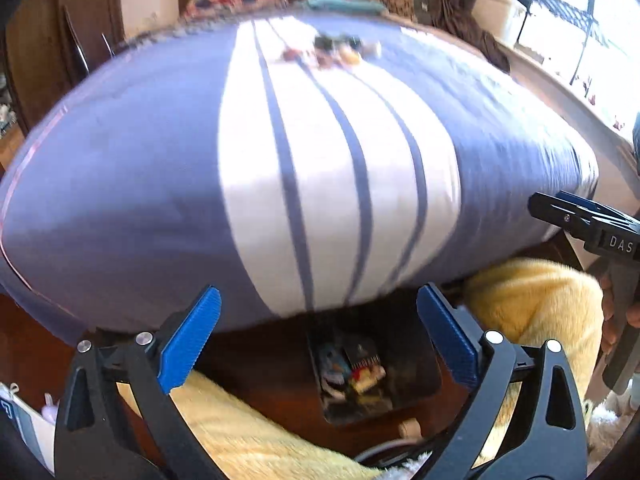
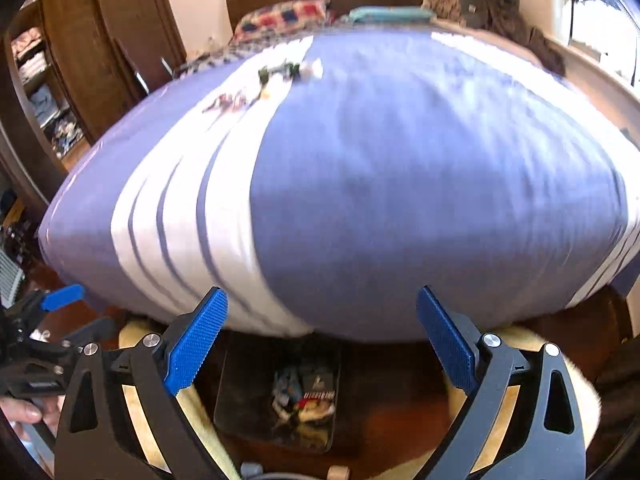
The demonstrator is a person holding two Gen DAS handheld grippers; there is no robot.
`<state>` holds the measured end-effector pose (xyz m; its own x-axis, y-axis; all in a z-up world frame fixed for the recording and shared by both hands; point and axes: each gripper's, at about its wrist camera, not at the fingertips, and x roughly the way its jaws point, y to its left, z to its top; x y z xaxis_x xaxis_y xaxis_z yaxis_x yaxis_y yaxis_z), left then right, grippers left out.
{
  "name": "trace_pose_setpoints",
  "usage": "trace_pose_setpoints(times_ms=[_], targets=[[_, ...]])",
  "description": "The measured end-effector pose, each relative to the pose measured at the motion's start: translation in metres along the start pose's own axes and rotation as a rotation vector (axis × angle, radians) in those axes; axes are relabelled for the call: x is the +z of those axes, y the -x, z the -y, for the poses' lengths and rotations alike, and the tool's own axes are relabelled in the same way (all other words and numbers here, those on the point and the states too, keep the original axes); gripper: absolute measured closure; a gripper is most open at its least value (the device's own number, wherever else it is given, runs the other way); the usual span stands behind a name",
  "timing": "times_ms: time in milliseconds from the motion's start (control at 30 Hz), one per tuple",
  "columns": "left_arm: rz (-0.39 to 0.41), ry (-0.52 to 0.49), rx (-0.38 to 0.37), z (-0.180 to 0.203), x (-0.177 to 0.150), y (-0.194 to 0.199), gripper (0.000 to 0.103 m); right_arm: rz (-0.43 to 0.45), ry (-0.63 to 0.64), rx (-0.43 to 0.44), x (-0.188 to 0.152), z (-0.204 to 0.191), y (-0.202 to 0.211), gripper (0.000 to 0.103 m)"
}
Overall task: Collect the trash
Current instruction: 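Grasp the brown ribbon with left tool while right tool grasps the cream lotion tube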
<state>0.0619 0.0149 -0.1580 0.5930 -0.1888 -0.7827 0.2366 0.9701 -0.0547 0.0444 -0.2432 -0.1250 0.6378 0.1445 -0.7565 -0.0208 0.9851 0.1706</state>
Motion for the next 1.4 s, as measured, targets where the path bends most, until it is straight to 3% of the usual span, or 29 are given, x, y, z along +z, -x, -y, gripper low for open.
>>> trace_pose_setpoints(times_ms=[233, 600, 733, 933, 1033, 1100, 1133, 1400], targets=[[0.055, 0.005, 0.082, -0.024, 0.057, -0.008, 0.009, 0.063, 0.021, -0.037, 0.063, 0.002, -0.010, 0.007], [0.057, 0.020, 0.120, -0.051, 0.151, -0.066, 0.009, 0.037, 0.029, 0.015, 0.157, -0.027, -0.096, 0.009], [0.048, 0.016, 0.104, -0.049, 0.168, -0.086, 0.009, 0.011, 0.026, 0.039, 0.192, -0.042, -0.137, 0.026], [0.040, 0.011, 0.080, -0.043, 0.186, -0.111, 0.009, -0.072, 0.020, 0.089, 0.218, -0.061, -0.193, 0.053], [0.029, 0.012, 0.063, -0.039, 0.193, -0.124, 0.009, -0.098, 0.053, 0.057, 0.223, -0.068, -0.212, 0.060], [0.024, 0.012, 0.056, -0.036, 0.200, -0.132, 0.009, -0.096, 0.060, 0.047, 0.227, -0.067, -0.213, 0.077], [0.022, 0.016, 0.049, -0.034, 0.204, -0.138, 0.009, -0.090, 0.061, 0.041, 0.228, -0.064, -0.212, 0.080], [0.015, 0.063, -0.008, -0.021, 0.238, -0.168, 0.011, -0.054, 0.070, 0.040, 0.213, -0.029, -0.187, 0.082]])
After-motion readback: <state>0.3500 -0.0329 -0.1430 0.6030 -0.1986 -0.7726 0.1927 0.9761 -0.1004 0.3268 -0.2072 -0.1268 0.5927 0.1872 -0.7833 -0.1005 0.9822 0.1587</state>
